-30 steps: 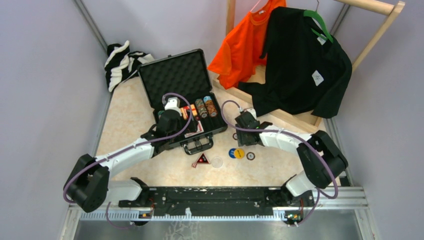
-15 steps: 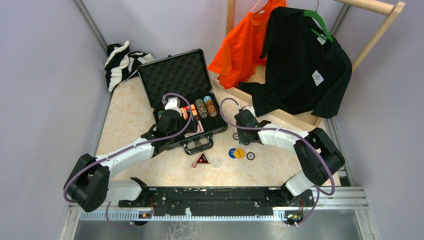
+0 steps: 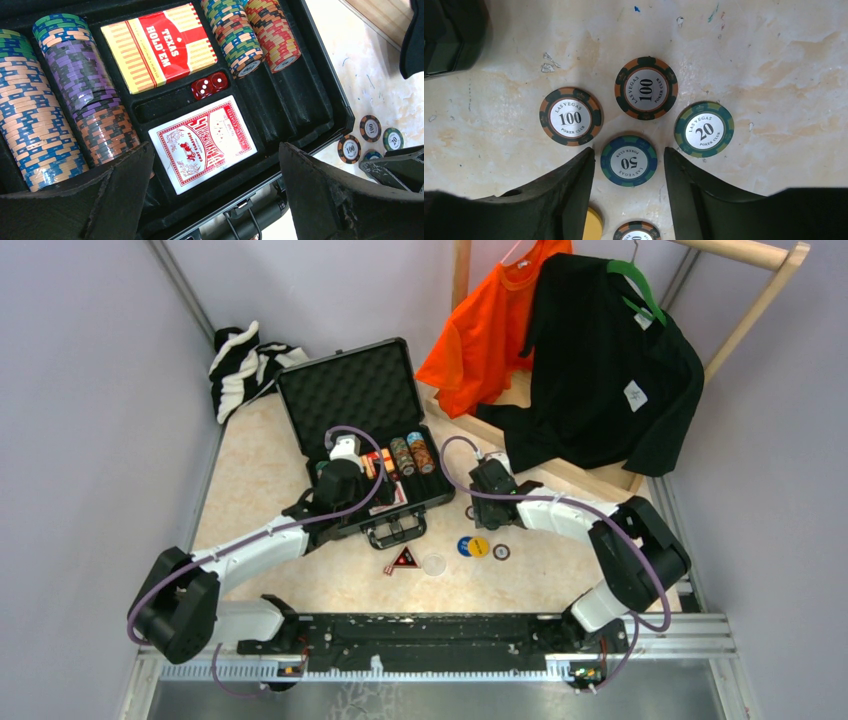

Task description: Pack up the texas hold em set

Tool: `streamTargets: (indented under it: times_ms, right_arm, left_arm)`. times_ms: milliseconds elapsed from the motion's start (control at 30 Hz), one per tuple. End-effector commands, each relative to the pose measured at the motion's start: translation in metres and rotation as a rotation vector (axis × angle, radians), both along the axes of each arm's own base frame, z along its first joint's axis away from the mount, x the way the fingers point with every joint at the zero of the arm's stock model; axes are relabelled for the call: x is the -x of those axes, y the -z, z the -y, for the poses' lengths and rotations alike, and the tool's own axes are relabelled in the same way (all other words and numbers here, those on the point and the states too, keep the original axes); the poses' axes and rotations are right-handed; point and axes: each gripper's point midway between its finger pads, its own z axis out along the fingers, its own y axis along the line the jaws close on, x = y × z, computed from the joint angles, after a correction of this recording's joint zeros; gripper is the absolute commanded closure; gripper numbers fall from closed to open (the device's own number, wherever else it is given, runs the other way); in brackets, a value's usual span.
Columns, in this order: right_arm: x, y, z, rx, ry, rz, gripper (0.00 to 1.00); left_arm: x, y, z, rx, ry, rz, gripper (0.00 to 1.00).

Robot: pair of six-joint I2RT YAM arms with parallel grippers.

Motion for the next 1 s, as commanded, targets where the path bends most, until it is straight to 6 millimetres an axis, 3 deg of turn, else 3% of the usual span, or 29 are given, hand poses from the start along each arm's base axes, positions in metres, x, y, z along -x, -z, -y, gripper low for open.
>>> streamTargets:
  times_ms: [0, 767, 833, 900, 967]
  right_arm:
    - [-0.001, -0.008, -0.001, -0.024, -0.002, 0.017, 0.48]
    - [0.014, 0.003, 0.003, -0.037, -0.012, -0.007, 0.53]
    - [0.012, 0.004, 0.003, -0.034, -0.01, -0.006, 0.49]
    - [0.01, 0.004, 0.002, -0.028, -0.009, -0.005, 0.38]
    - [0.008, 0.004, 0.001, -0.026, -0.012, -0.004, 0.37]
  left_arm:
    - [-0.003, -0.007, 0.001, 0.0, -0.001, 0.018, 0.0]
    - [-0.002, -0.008, 0.002, 0.005, 0.0, 0.018, 0.0]
    - [-0.002, -0.008, 0.002, 0.003, -0.001, 0.02, 0.0]
    - [-0.002, -0.008, 0.001, 0.001, -0.002, 0.021, 0.0]
    - [-0.003, -0.008, 0.0, -0.002, -0.004, 0.019, 0.0]
